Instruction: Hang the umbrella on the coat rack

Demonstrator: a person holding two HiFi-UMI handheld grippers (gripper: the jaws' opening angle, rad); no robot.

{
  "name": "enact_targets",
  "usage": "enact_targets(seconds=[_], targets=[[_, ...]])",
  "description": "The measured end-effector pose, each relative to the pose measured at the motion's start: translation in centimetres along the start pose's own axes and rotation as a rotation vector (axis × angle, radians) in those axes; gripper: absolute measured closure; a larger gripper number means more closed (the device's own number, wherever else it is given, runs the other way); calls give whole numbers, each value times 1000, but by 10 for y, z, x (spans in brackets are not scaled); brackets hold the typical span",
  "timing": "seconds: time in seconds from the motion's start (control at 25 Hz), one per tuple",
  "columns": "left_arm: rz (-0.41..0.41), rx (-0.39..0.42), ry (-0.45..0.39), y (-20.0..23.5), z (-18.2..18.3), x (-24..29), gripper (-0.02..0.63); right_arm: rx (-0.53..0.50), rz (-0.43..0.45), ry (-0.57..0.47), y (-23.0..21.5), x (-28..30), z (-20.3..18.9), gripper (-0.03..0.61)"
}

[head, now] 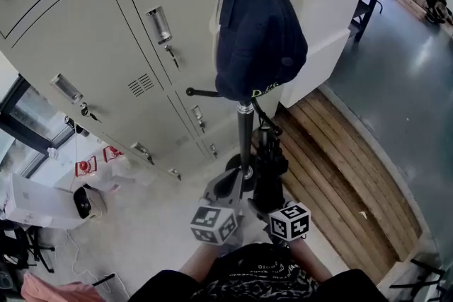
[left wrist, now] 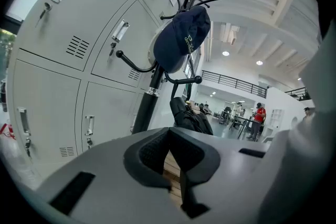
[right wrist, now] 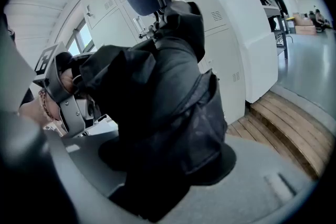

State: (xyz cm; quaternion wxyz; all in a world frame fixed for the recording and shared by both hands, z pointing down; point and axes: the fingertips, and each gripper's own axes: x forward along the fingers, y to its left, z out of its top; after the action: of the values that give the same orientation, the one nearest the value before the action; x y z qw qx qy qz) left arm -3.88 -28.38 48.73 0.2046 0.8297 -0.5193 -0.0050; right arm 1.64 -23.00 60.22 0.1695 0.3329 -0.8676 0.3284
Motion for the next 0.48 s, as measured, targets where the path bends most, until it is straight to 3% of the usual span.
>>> enact_targets(seconds=[0.28, 0.48], targets=[[1, 0, 14, 6, -1, 3, 604, 8, 57, 1, -5, 16, -3, 288], [9, 1, 19, 11, -1, 4, 603, -12, 51, 2, -11, 25, -7, 281]])
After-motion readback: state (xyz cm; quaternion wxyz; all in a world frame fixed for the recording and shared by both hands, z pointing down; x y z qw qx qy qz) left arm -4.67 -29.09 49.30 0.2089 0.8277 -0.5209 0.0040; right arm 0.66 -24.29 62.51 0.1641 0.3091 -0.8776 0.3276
